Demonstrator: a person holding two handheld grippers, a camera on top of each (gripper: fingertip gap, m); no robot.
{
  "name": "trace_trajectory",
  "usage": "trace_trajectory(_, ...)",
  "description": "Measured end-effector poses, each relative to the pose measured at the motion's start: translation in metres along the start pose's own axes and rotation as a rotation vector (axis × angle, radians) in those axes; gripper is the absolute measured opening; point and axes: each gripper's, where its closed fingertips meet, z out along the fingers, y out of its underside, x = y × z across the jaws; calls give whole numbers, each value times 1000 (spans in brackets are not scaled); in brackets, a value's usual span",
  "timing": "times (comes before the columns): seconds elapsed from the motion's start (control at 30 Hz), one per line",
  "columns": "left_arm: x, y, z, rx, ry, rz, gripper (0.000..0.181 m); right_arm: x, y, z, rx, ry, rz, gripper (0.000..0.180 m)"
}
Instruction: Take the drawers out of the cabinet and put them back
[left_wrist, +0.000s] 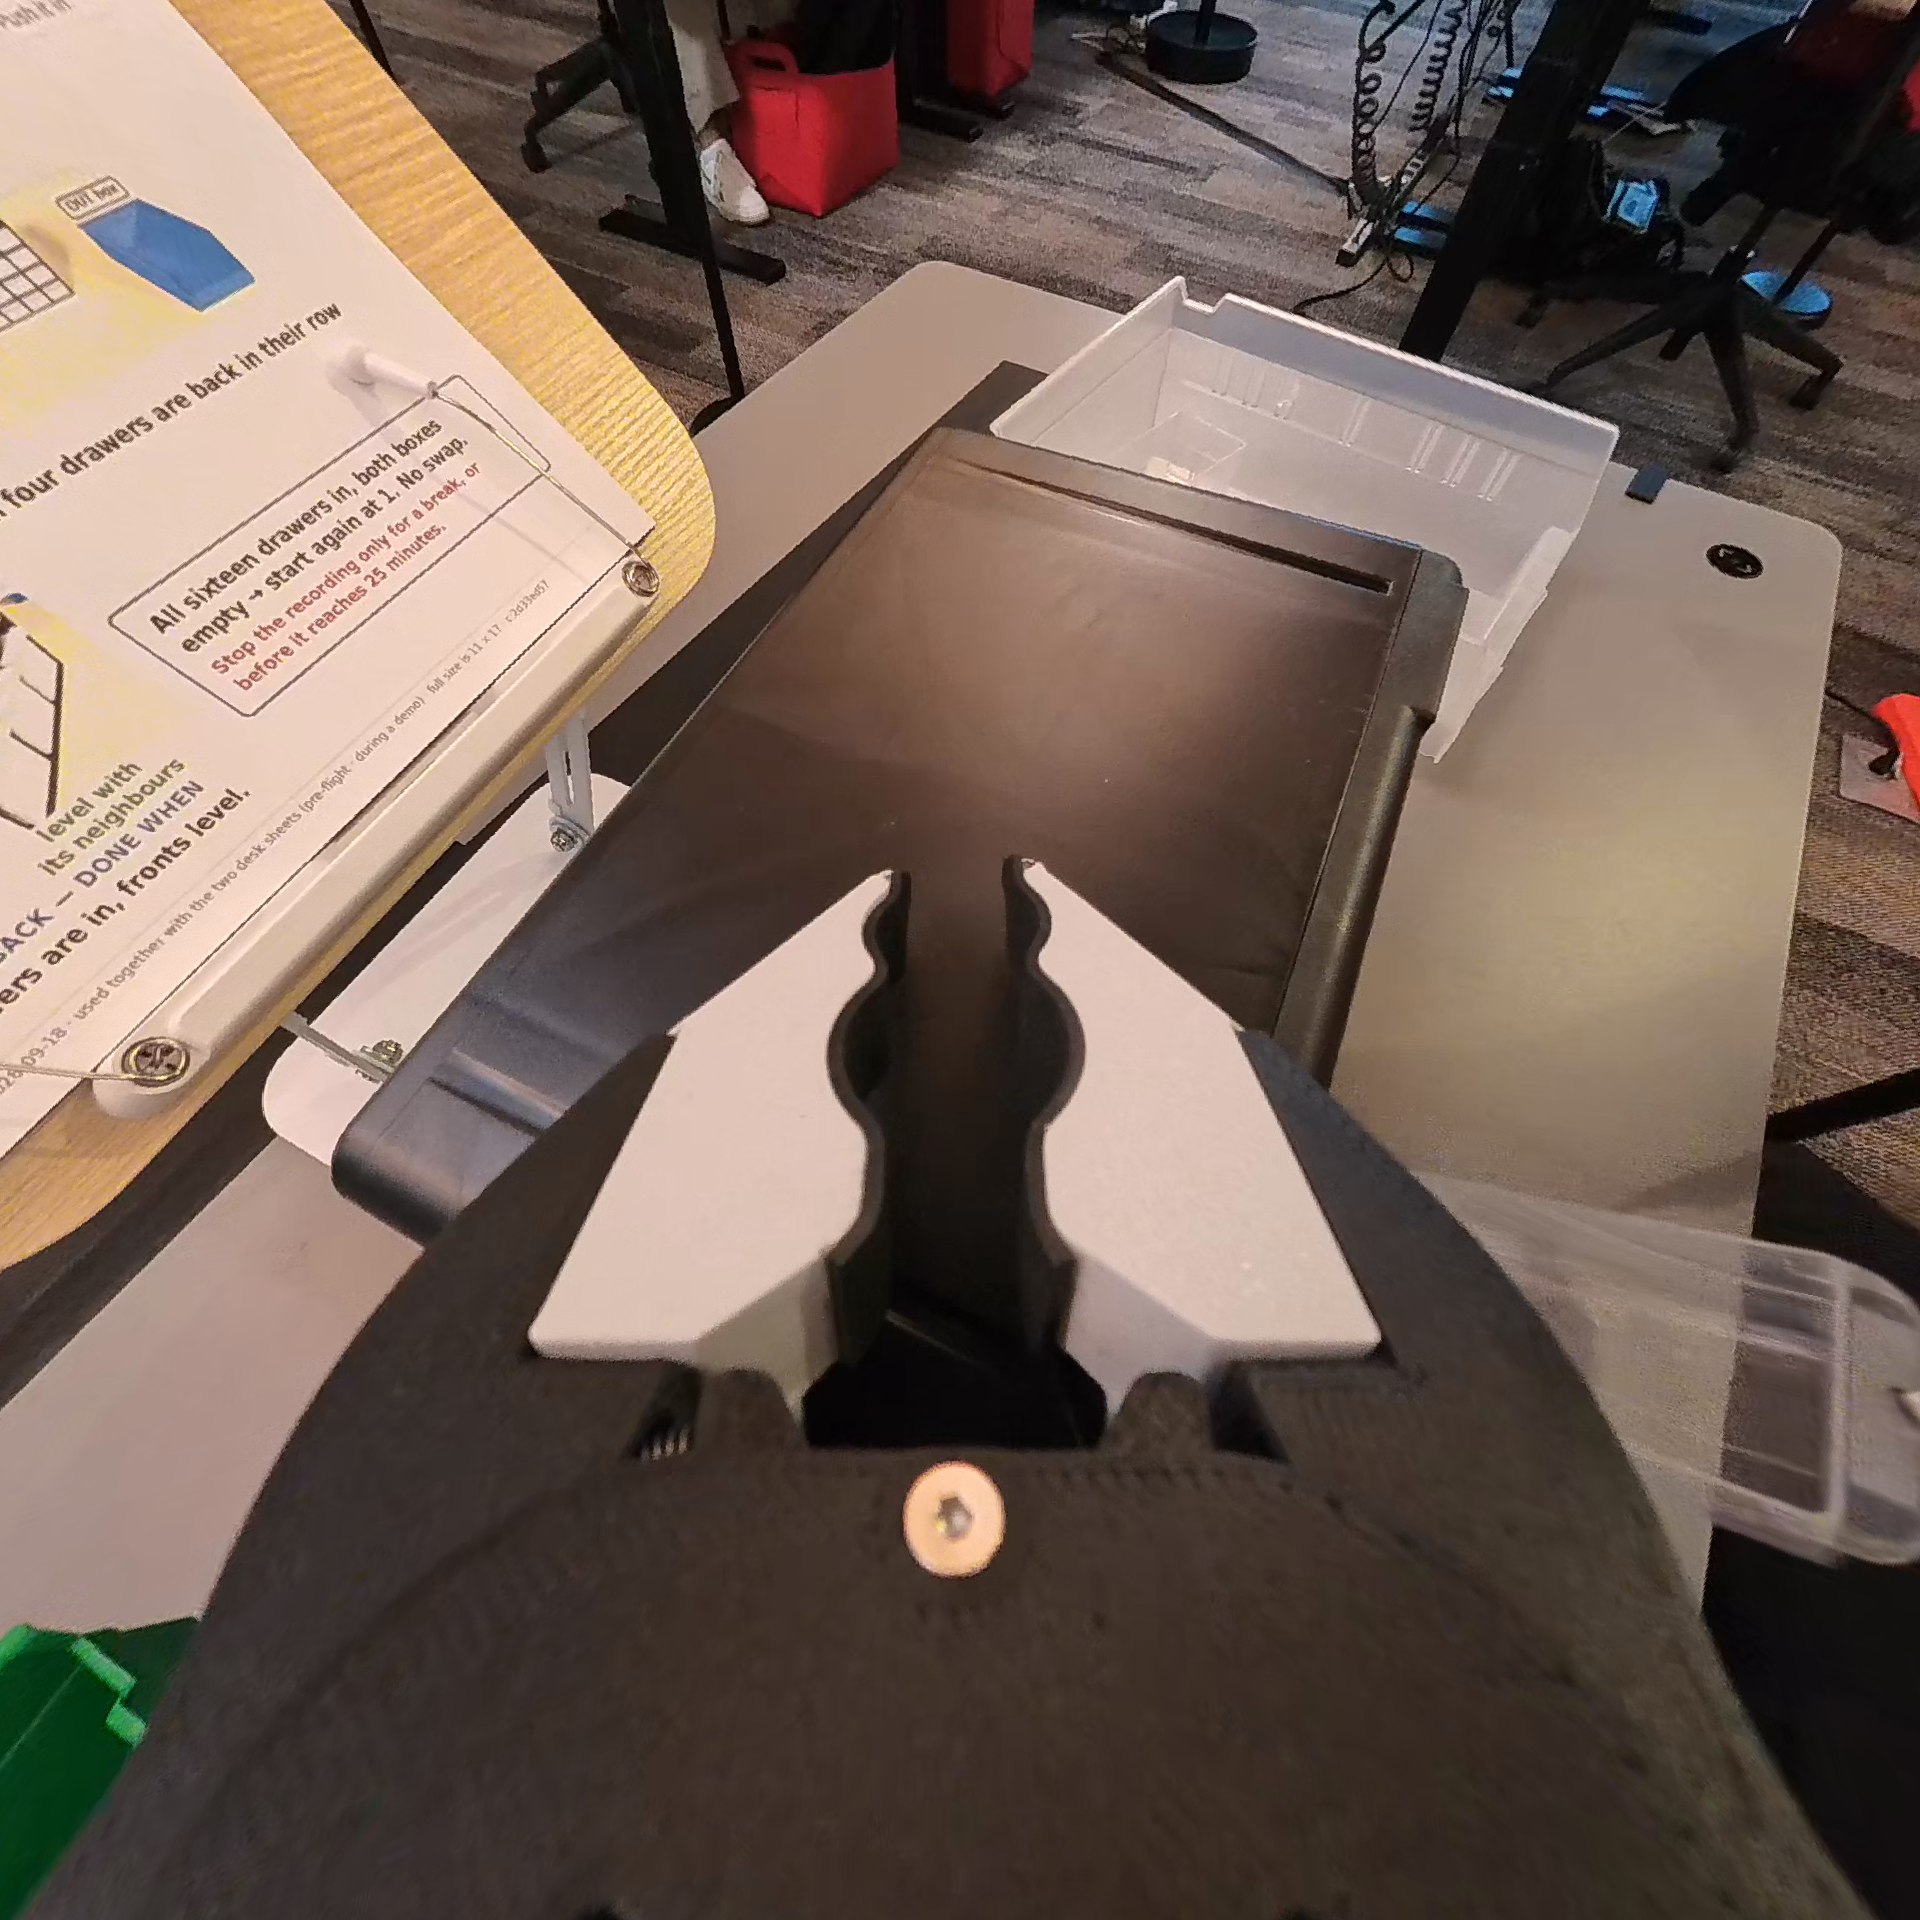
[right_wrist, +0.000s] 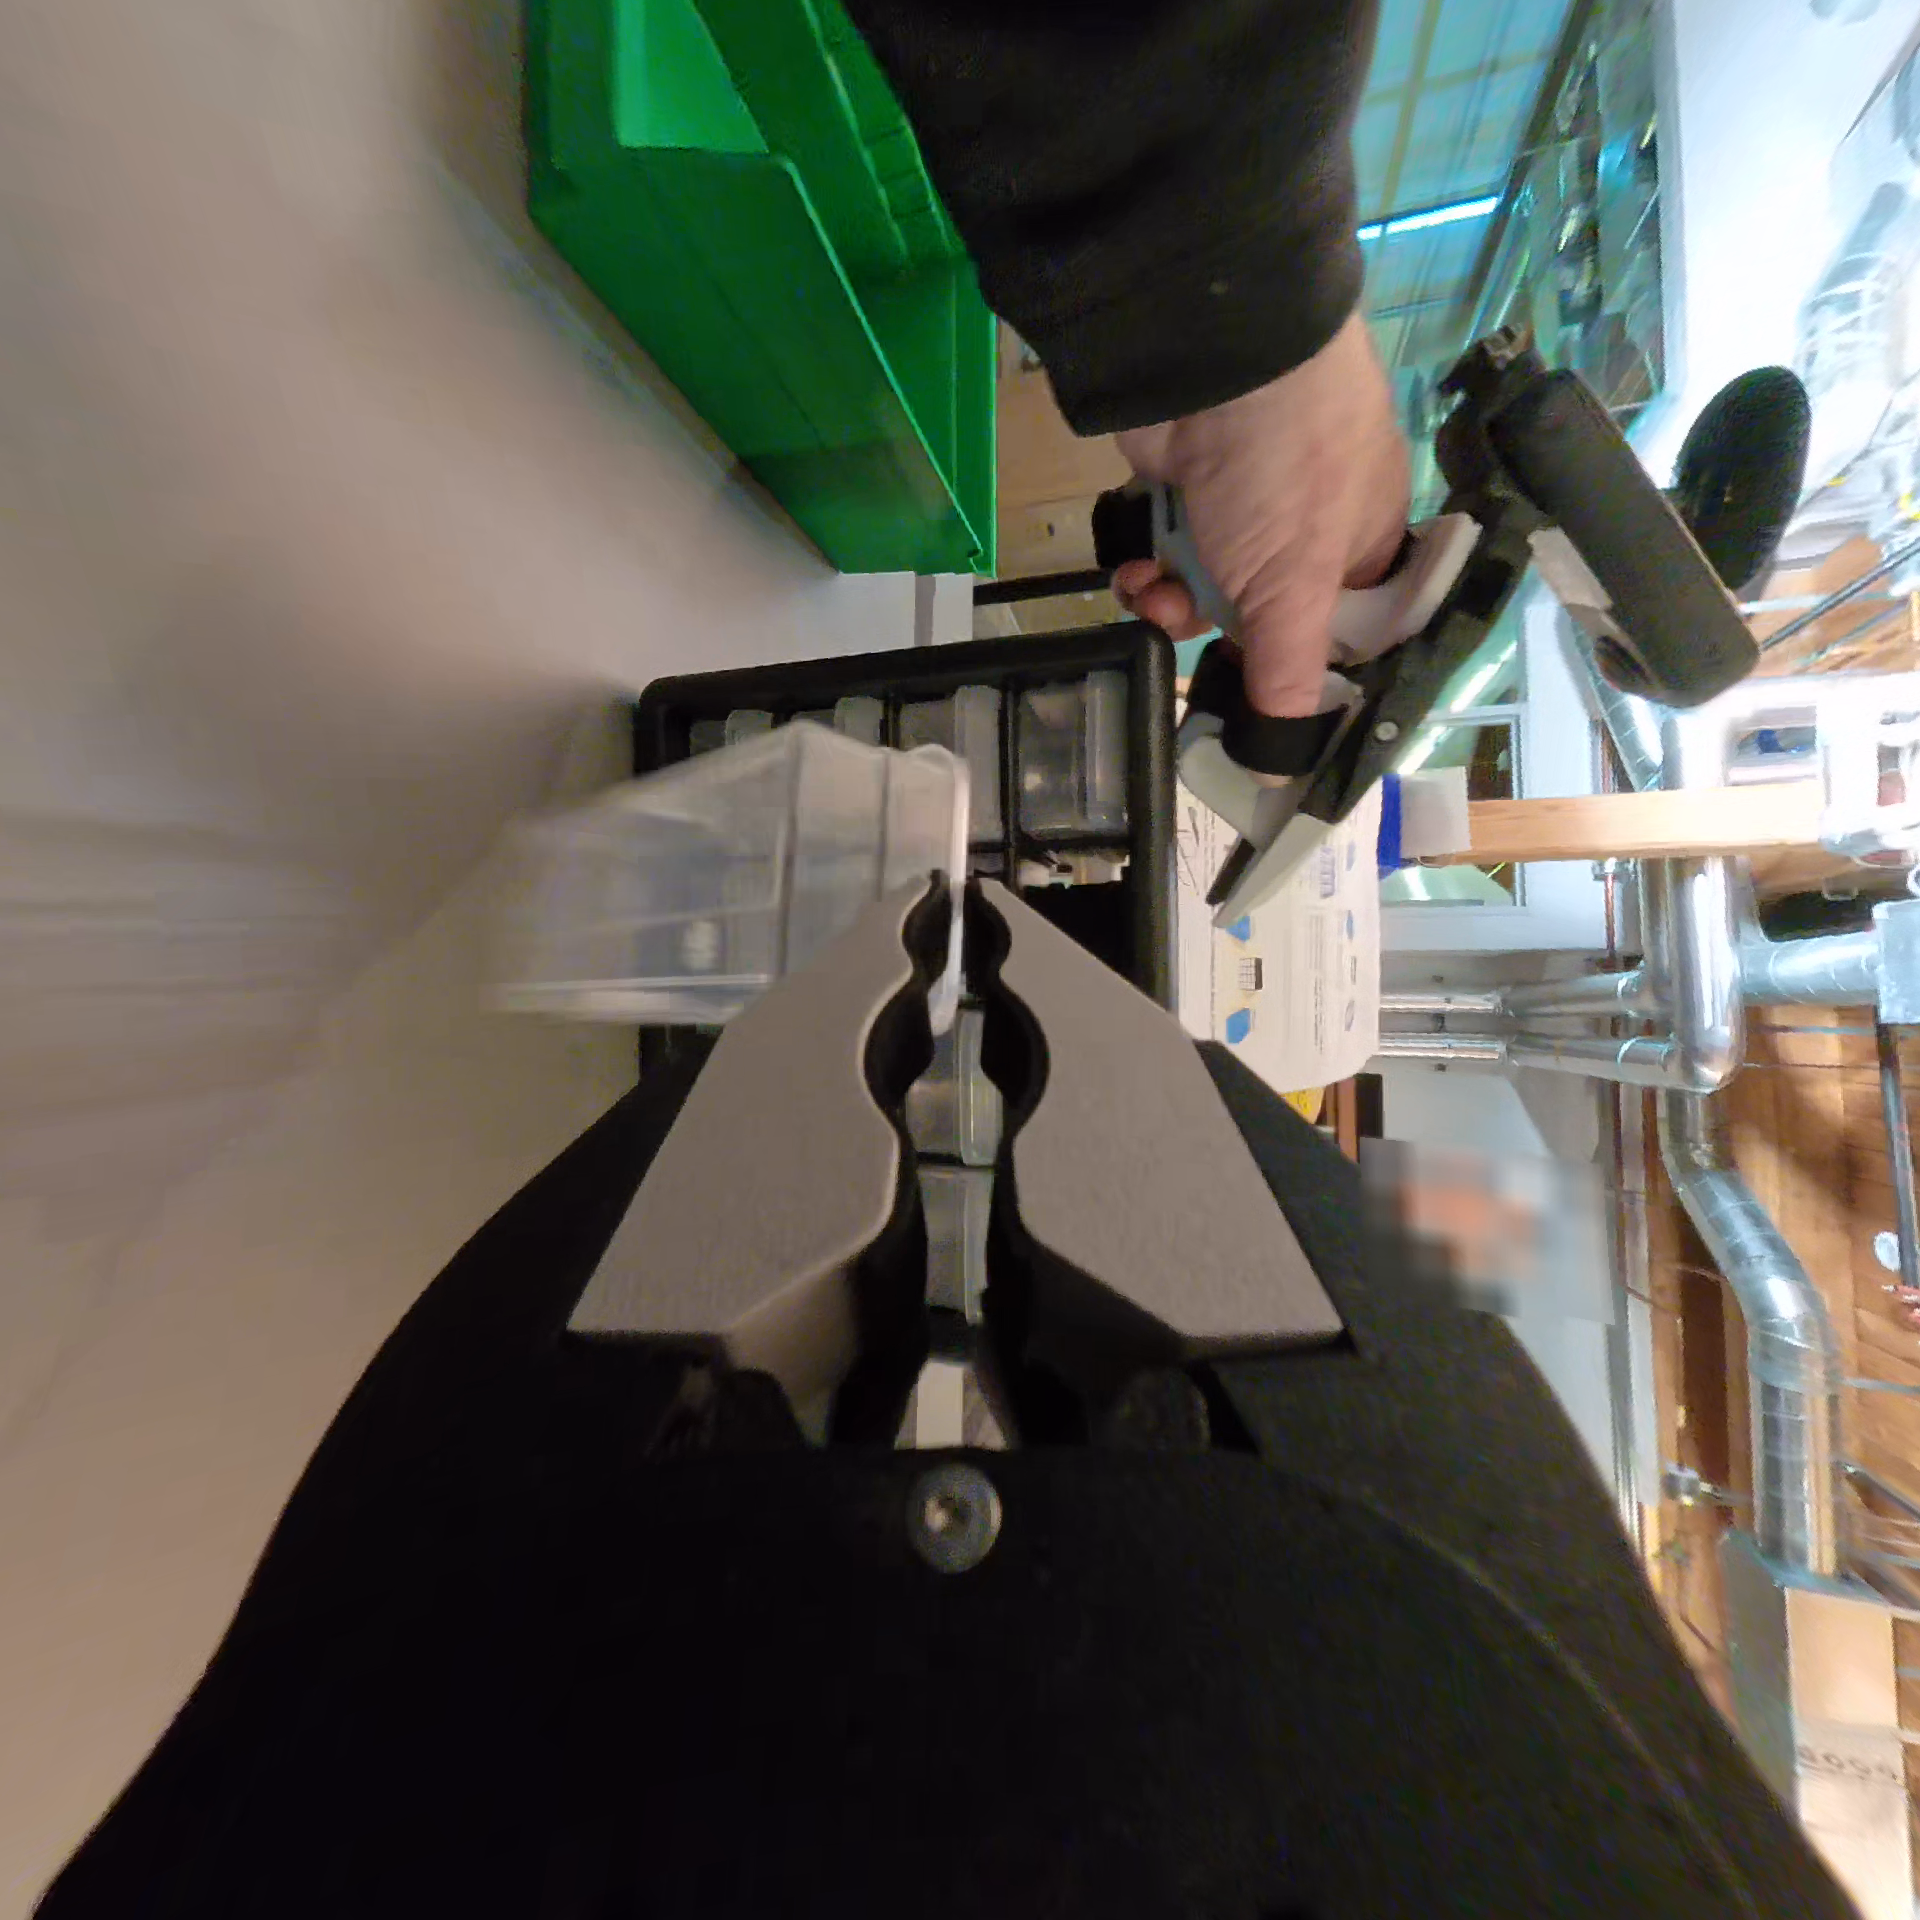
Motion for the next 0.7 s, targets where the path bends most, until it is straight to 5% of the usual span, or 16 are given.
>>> trace_trajectory(0.2,0,0,0,-1,-1,-1,18,6,22,-12,-54,-18,64,0)
trace_trajectory(0.47,0,0,0,1,-1,0,17,3,99,-31,-334,34,-20,0)
trace_trajectory(0.7,0,0,0,5,-1,0,17,-27,71,-37,-281,-40,-36,0)
